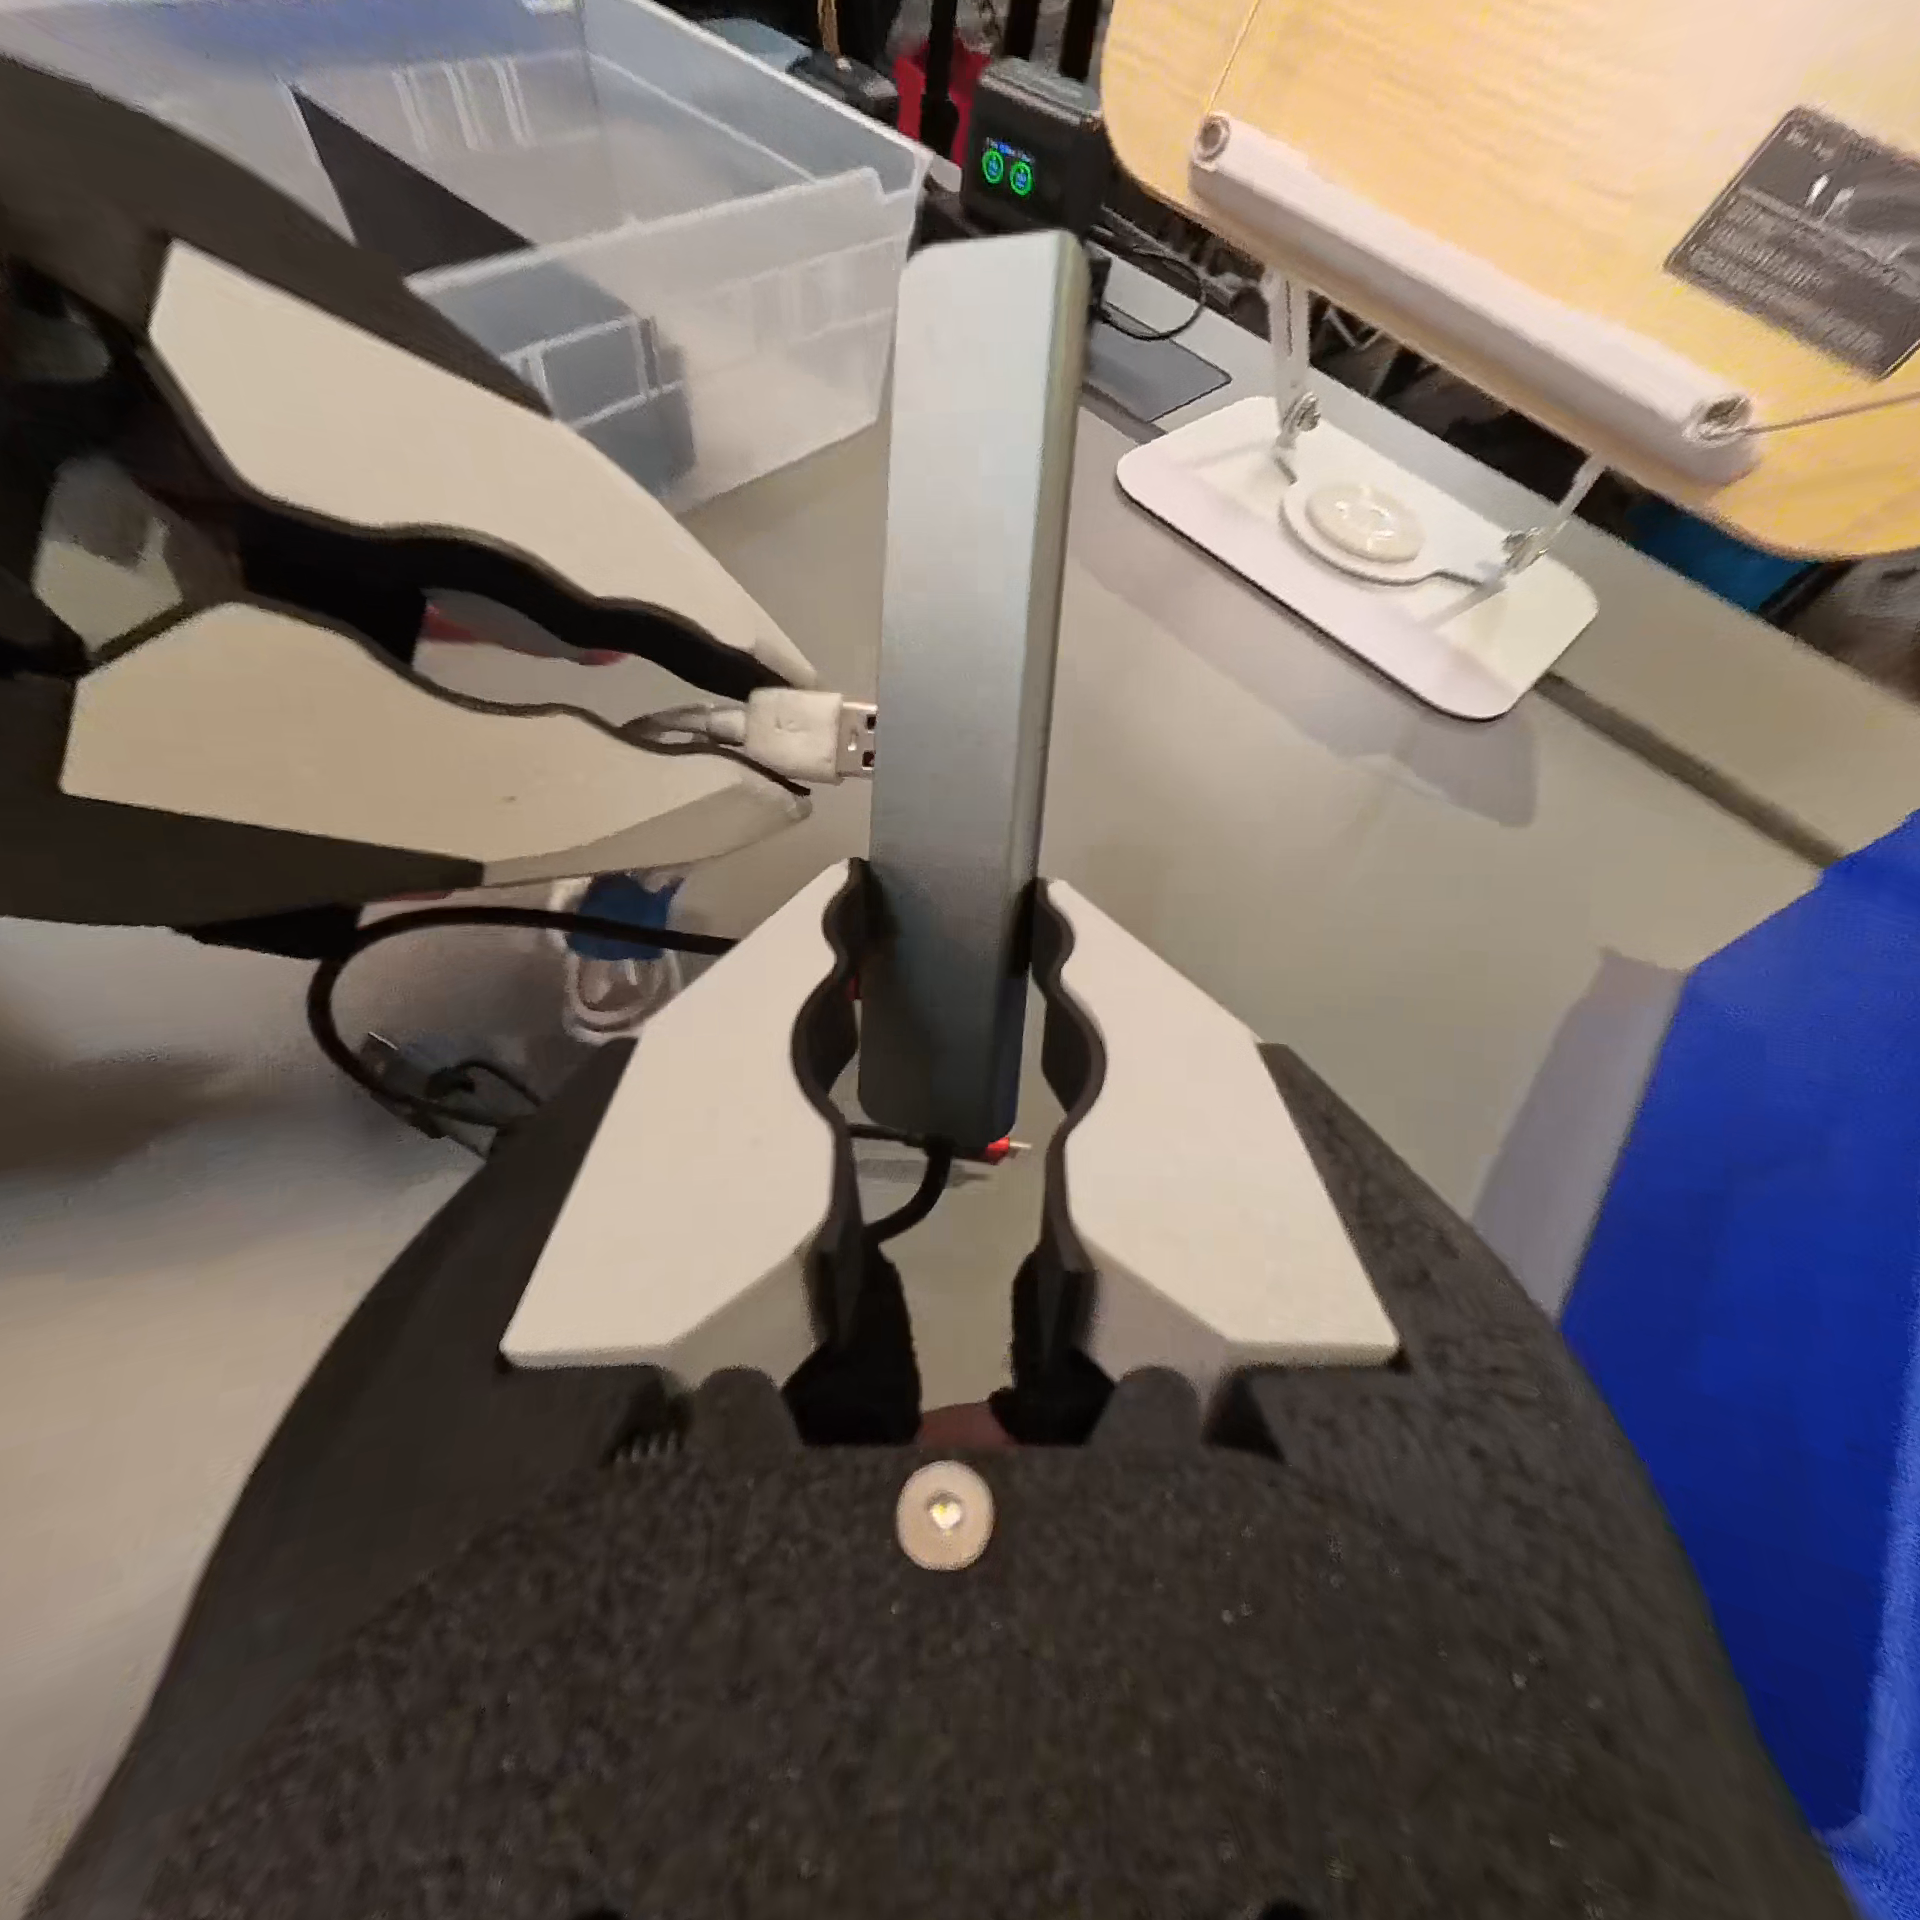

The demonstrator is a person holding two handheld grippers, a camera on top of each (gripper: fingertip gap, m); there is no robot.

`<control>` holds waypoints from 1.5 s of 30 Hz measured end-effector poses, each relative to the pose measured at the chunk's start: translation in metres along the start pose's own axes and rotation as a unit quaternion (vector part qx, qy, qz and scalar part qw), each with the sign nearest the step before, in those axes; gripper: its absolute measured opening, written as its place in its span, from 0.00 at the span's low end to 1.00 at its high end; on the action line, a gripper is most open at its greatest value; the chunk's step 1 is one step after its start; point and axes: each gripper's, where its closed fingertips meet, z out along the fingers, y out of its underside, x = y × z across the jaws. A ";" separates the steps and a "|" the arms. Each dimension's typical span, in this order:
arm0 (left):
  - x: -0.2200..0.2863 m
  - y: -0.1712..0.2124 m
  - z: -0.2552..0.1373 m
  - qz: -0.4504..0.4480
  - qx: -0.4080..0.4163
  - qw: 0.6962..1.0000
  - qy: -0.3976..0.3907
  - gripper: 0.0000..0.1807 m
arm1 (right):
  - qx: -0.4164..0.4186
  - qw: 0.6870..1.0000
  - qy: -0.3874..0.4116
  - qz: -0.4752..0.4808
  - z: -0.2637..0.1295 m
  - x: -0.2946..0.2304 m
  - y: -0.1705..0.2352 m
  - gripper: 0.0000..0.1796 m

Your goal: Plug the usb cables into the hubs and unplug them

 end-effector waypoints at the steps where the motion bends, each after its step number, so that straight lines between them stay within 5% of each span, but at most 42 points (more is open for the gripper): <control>1: 0.001 0.000 0.000 -0.006 -0.003 1.000 0.002 0.08 | -0.007 1.000 0.011 -0.015 0.000 0.001 0.001 0.17; 18: 0.002 0.007 0.005 -0.042 0.002 0.999 0.017 0.08 | -0.023 1.000 0.006 -0.007 0.003 -0.006 0.004 0.16; 24: 0.005 0.011 0.006 0.019 -0.020 0.999 0.030 0.08 | -0.037 0.997 0.010 -0.060 0.001 -0.007 0.005 0.17; 29: 0.002 -0.006 0.001 -0.022 0.035 0.999 0.023 0.08 | -0.002 1.000 0.001 -0.017 -0.003 0.001 -0.005 0.16; 34: -0.028 -0.030 -0.042 -0.125 0.121 0.984 -0.029 0.20 | 0.021 0.999 0.008 0.029 -0.014 0.030 -0.018 0.16; 39: -0.019 0.002 -0.094 -0.199 0.143 0.969 -0.025 0.20 | 0.067 0.995 0.043 0.052 -0.041 0.083 -0.058 0.16; 45: -0.013 0.070 -0.123 -0.161 0.098 0.978 -0.089 0.08 | 0.120 0.978 0.169 -0.031 -0.100 0.180 -0.146 0.16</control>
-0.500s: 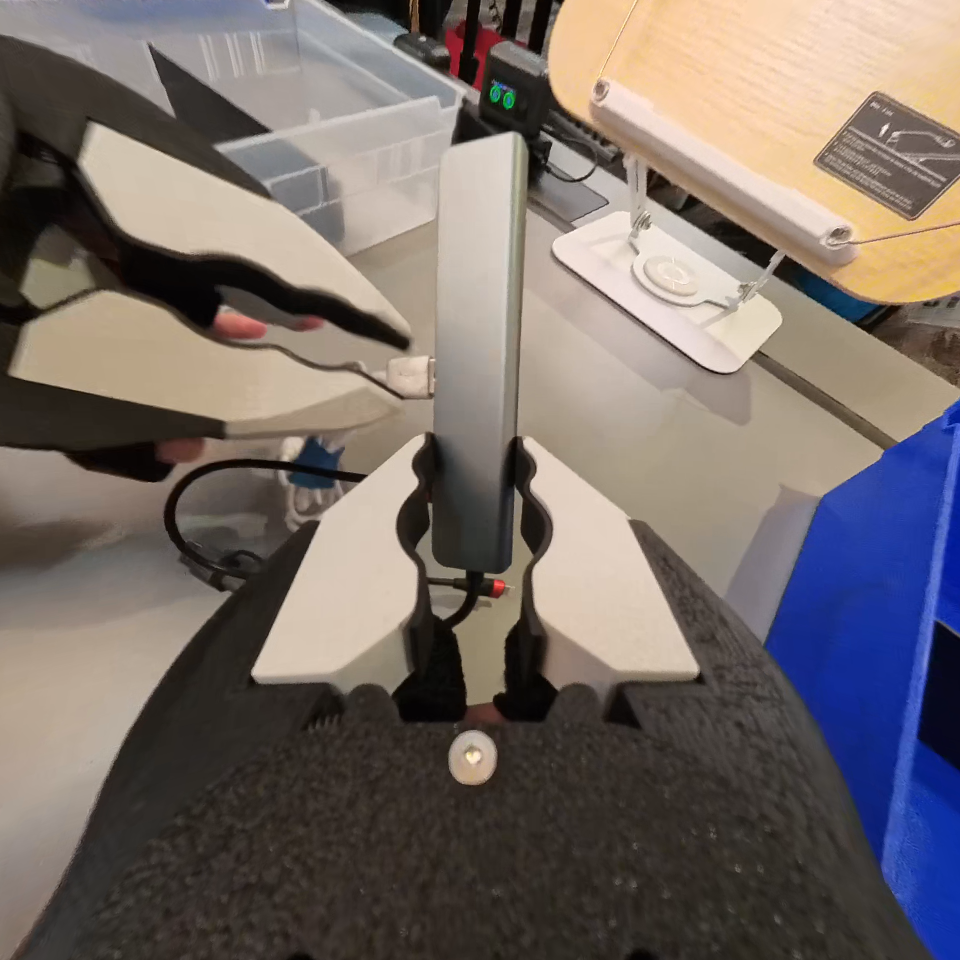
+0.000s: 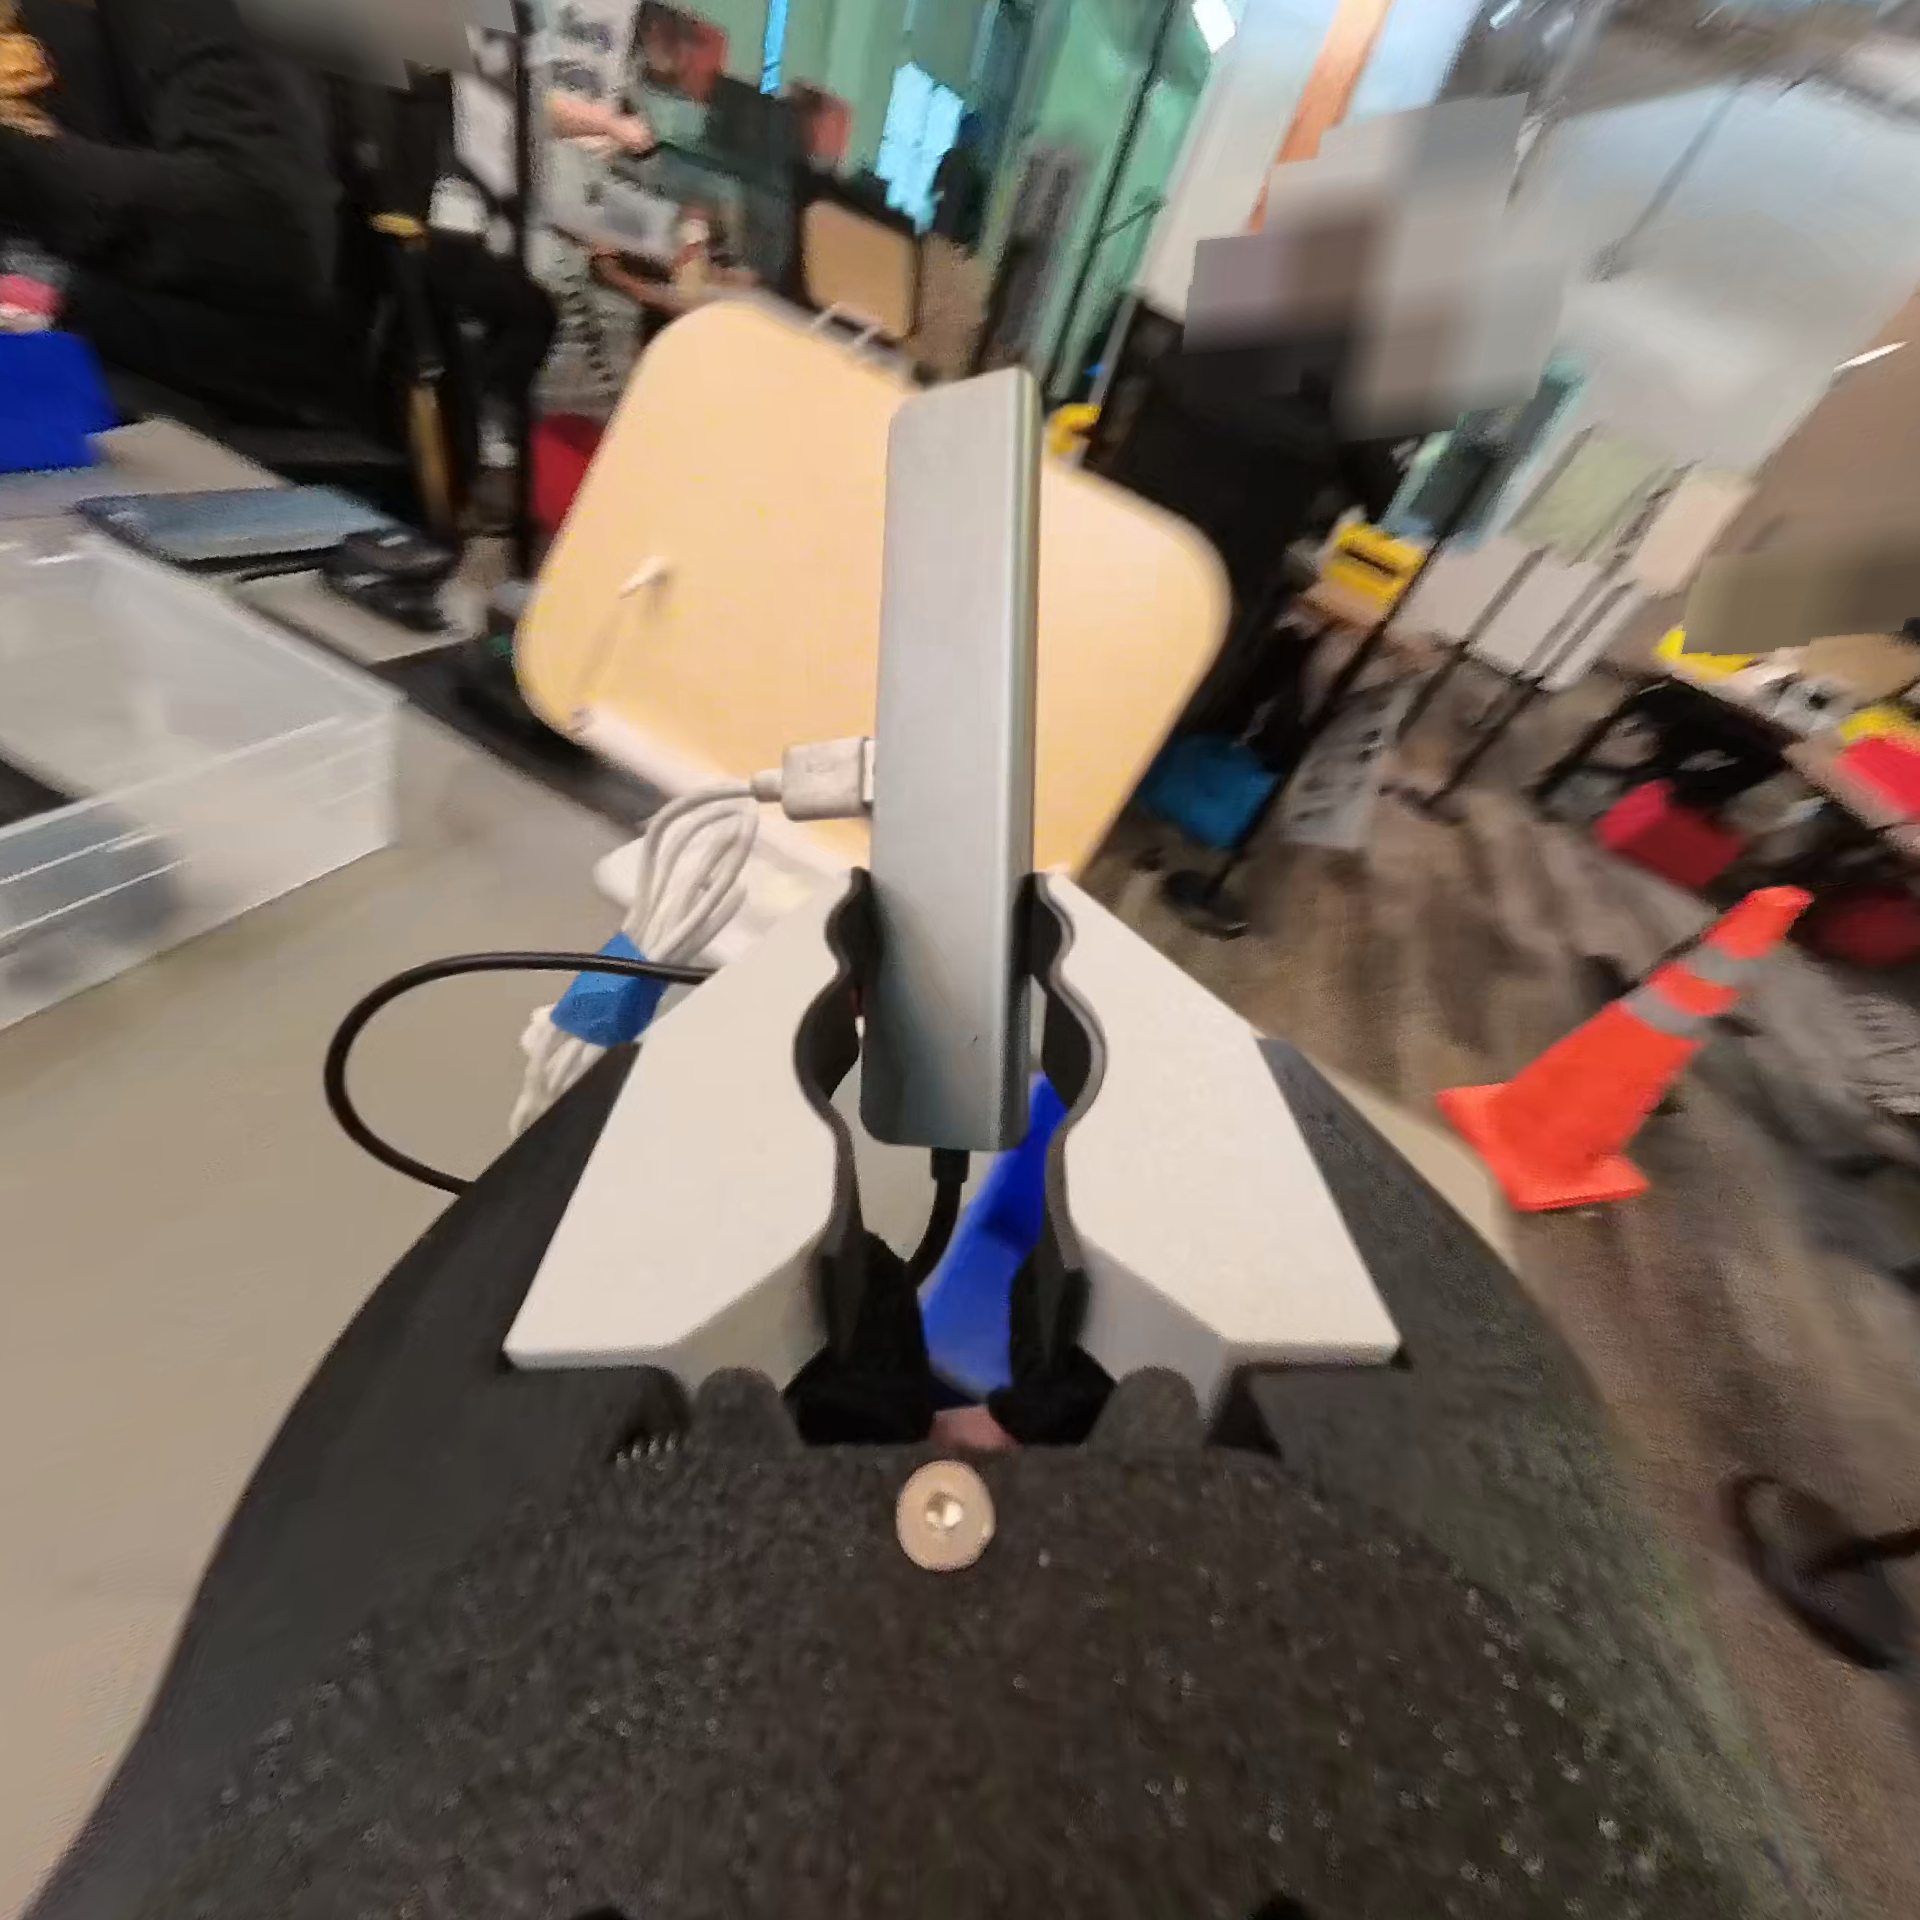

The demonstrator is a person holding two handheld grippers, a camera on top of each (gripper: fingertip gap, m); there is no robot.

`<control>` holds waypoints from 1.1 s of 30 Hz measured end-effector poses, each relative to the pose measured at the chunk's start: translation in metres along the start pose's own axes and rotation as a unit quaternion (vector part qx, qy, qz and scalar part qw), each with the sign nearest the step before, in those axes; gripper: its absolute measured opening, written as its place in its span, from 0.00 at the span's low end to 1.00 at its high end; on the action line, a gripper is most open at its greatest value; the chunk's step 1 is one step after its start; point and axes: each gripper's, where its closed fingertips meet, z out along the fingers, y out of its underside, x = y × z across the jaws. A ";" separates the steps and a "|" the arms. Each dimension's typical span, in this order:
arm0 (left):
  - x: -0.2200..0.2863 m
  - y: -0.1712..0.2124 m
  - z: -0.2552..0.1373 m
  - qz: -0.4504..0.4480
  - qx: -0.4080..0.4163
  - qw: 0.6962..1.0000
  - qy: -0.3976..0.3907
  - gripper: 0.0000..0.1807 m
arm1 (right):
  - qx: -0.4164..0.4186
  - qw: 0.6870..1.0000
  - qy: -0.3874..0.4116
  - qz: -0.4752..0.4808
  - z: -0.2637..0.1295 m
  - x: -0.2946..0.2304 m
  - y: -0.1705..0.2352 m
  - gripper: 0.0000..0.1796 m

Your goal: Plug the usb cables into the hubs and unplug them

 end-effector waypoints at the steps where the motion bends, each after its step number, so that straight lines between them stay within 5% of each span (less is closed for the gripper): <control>1: -0.002 -0.005 -0.001 -0.005 0.010 1.000 -0.001 0.08 | 0.008 0.999 0.028 -0.014 -0.001 0.025 -0.013 0.16; 6: 0.009 -0.001 0.000 -0.019 0.005 0.999 0.029 0.06 | 0.024 0.973 0.189 -0.126 -0.007 0.144 -0.055 0.16; 11: 0.021 -0.001 0.004 0.013 -0.001 0.999 0.036 0.07 | -0.019 0.954 0.191 -0.232 0.032 0.173 0.032 0.17; 18: 0.020 0.003 0.006 0.003 -0.010 0.999 0.036 0.05 | -0.125 0.943 -0.004 -0.308 0.052 0.126 0.177 0.17; 22: 0.018 -0.009 0.006 -0.012 0.014 0.999 0.029 0.02 | -0.154 0.923 -0.086 -0.342 0.067 0.121 0.199 0.17; 27: 0.027 -0.017 0.005 -0.006 0.032 0.999 0.036 0.02 | -0.172 0.919 -0.231 -0.271 0.087 0.104 0.205 0.17; 33: 0.020 -0.010 0.006 -0.018 0.021 0.999 0.034 0.02 | -0.229 0.902 -0.289 -0.225 0.100 0.107 0.233 0.17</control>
